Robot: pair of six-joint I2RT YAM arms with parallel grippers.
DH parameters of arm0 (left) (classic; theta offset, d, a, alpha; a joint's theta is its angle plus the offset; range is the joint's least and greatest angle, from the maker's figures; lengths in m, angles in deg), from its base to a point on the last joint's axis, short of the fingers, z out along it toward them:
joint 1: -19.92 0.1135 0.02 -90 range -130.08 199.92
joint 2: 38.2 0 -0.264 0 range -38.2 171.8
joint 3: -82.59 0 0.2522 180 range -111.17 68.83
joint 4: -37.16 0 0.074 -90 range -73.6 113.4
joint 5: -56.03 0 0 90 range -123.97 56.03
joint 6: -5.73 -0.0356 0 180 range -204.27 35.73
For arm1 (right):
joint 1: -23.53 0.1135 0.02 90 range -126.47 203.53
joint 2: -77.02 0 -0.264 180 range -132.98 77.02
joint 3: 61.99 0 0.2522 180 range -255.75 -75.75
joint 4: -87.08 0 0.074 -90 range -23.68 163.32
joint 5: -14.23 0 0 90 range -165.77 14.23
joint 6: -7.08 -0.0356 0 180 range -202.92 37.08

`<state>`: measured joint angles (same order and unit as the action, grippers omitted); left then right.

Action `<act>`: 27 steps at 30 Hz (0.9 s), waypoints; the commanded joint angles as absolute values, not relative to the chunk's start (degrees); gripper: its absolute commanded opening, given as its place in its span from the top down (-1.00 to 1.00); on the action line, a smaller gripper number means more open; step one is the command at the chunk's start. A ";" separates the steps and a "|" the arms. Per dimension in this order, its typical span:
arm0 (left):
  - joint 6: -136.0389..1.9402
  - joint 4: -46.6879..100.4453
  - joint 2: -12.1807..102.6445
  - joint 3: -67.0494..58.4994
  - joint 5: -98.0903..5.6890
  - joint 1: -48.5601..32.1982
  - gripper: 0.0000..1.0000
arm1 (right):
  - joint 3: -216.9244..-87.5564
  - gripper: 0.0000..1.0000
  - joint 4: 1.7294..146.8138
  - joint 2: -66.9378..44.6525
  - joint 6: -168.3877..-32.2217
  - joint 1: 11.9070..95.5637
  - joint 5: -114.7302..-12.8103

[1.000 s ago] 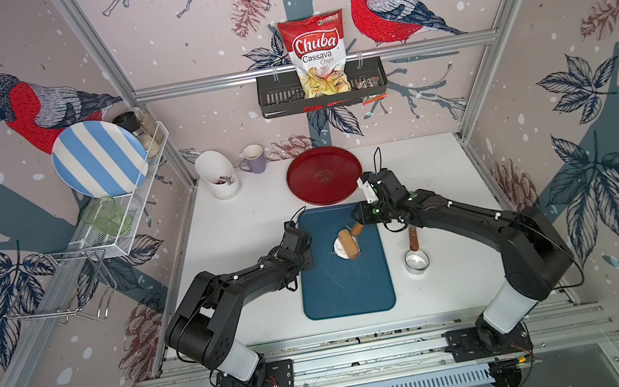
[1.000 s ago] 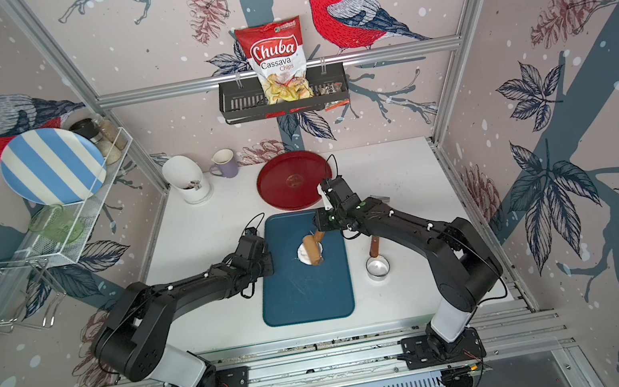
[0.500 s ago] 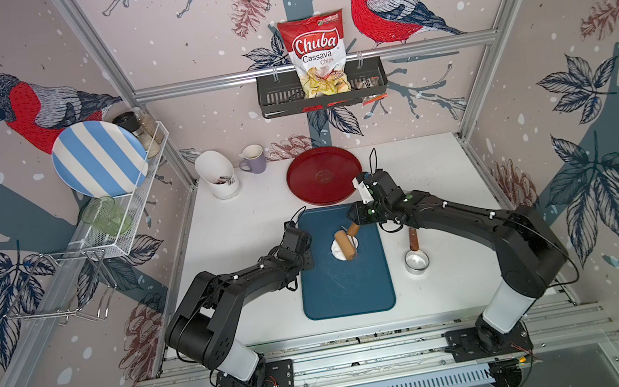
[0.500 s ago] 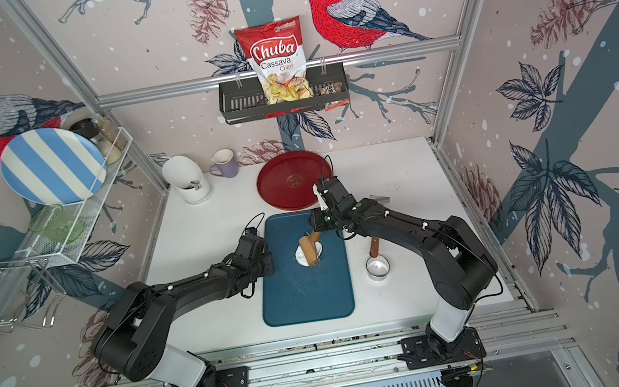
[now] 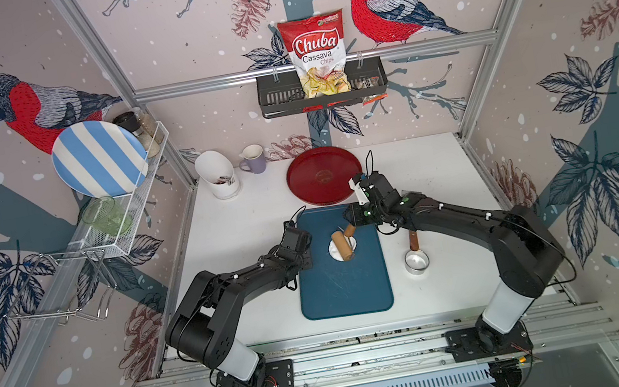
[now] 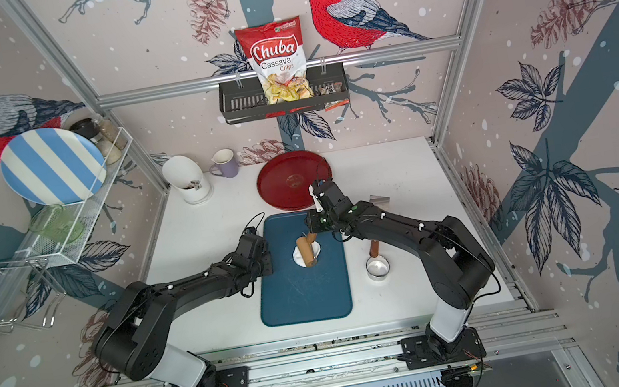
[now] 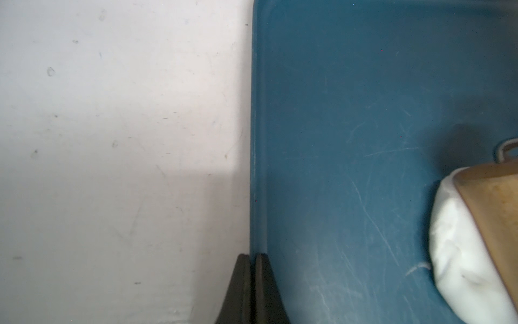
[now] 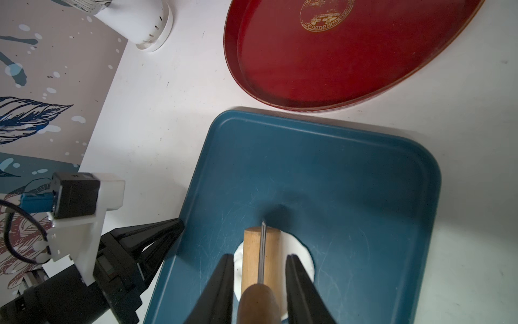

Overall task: Roll out the dumpling wrappers from the dough
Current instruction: Flatten out the dough on the work surface.

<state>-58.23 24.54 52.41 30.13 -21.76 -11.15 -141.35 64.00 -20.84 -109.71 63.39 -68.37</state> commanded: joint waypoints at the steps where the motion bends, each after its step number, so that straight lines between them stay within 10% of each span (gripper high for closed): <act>1: -57.81 23.48 52.72 30.16 -21.84 -11.02 1.00 | -139.29 1.00 42.43 -22.73 -108.41 65.12 -66.54; 27: -58.39 23.23 53.56 28.97 -21.49 -11.02 1.00 | -143.38 1.00 38.39 -24.04 -102.74 71.02 -66.79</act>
